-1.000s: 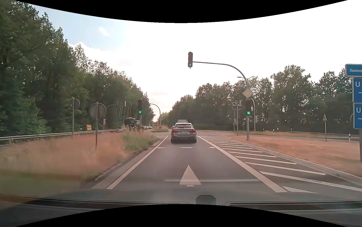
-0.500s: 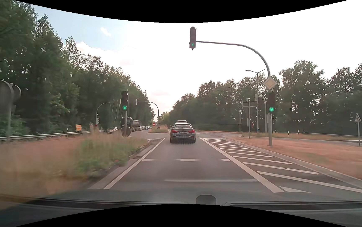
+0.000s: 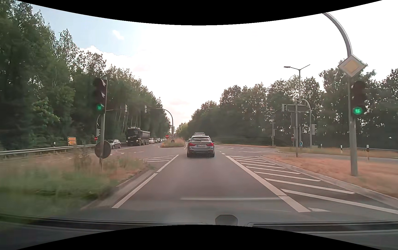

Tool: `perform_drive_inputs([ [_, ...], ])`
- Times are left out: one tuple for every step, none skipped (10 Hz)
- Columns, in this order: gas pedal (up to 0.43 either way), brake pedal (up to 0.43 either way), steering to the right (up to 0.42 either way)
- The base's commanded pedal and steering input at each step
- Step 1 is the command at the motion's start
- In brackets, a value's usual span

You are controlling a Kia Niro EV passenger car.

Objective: Follow the waypoints while adhering to traffic rules and regulations

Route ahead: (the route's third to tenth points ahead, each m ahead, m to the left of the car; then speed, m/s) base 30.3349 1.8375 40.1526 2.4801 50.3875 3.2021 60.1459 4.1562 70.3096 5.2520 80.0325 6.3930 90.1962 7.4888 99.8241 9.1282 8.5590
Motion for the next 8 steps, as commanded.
perform_drive_inputs([
  [0.228, 0.0, -0.018],
  [0.228, 0.0, -0.018],
  [0.228, 0.0, -0.017],
  [0.228, 0.0, -0.017],
  [0.228, 0.0, -0.017],
  [0.228, 0.0, -0.017],
  [0.228, 0.0, -0.017],
  [0.228, 0.0, -0.017],
])
